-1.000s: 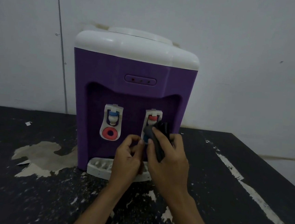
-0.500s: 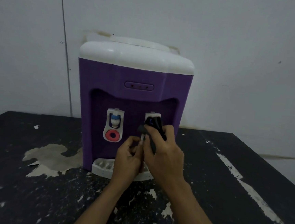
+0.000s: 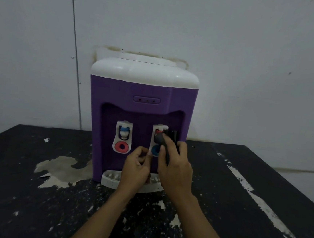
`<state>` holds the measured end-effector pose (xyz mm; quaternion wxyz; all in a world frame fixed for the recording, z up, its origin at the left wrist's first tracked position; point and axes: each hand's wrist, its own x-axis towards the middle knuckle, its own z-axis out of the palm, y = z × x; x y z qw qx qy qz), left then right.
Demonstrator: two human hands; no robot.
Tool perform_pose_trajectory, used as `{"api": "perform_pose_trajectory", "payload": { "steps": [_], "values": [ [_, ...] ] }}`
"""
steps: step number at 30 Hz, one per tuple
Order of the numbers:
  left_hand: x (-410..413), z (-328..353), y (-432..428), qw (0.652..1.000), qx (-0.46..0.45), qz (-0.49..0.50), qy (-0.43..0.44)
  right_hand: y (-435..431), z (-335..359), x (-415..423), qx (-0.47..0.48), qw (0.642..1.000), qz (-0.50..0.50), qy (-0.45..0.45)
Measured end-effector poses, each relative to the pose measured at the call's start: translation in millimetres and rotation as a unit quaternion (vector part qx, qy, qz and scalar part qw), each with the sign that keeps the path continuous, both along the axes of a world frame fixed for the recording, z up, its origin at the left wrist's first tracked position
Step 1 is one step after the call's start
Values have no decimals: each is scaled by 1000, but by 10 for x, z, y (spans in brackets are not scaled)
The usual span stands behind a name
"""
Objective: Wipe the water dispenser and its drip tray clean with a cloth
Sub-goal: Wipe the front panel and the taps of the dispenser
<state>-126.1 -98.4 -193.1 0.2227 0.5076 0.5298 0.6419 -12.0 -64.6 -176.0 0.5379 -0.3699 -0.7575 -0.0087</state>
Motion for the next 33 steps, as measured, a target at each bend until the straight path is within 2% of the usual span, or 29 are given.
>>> {"api": "perform_pose_trajectory", "payload": {
  "steps": [4, 9, 14, 18, 21, 24, 30, 33],
  "values": [
    [17, 8, 7, 1000, -3, 8, 7, -18, -195, 67, -39, 999, 1, -33],
    [14, -43, 90, 999, 12, 29, 30, -13, -53, 3, -21, 999, -7, 32],
    [-11, -61, 170, 998, 9, 51, 40, 28, -292, -12, -31, 999, 6, 13],
    [-32, -76, 199, 998, 28, 47, 41, 35, -263, -66, 5, 998, 11, 67],
    [-32, -101, 212, 998, 36, 47, 35, 95, -276, -135, 30, 998, 12, 47],
    [-31, -98, 217, 998, 33, 45, 35, 143, -423, -126, 16, 999, 15, 24],
    [-68, -146, 238, 996, 66, 34, 53, 152, -325, -162, 67, 994, 14, 86],
    [-47, -168, 232, 996, 65, 38, 44, 181, -424, -183, 49, 997, 12, 56]
  ]
}}
